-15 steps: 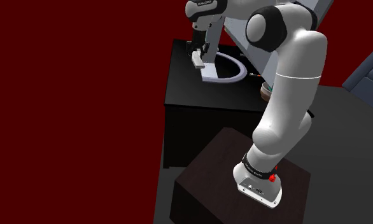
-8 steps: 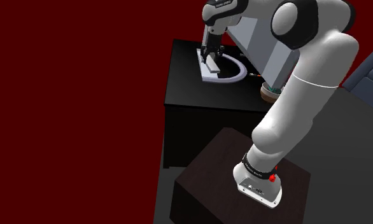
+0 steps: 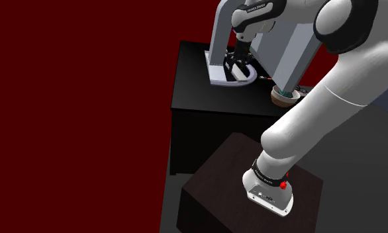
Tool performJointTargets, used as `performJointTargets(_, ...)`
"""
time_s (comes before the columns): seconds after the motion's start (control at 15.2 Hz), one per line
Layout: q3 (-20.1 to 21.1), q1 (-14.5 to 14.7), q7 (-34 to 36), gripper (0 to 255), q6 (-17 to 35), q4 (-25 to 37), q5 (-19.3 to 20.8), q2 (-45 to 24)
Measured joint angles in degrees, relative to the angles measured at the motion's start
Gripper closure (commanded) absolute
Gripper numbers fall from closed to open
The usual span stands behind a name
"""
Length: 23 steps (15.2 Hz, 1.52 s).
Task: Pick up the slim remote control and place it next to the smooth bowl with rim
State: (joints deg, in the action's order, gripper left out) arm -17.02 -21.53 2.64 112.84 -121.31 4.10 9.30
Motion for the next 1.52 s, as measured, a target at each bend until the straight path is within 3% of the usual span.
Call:
performJointTargets(0.4, -3.3, -3.5, -4.7, 255, 0.1, -7.8, 3.6, 8.4)
performJointTargets(0.79, -2.8, -6.5, -12.5, 255, 0.0, -13.9, 7.0, 15.0)
performJointTargets(1.12, 1.1, -10.8, -11.8, 255, 4.5, -15.0, 5.7, 14.3)
performJointTargets(1.52, 4.8, -15.9, -13.4, 255, 16.4, -19.9, 4.5, 15.1)
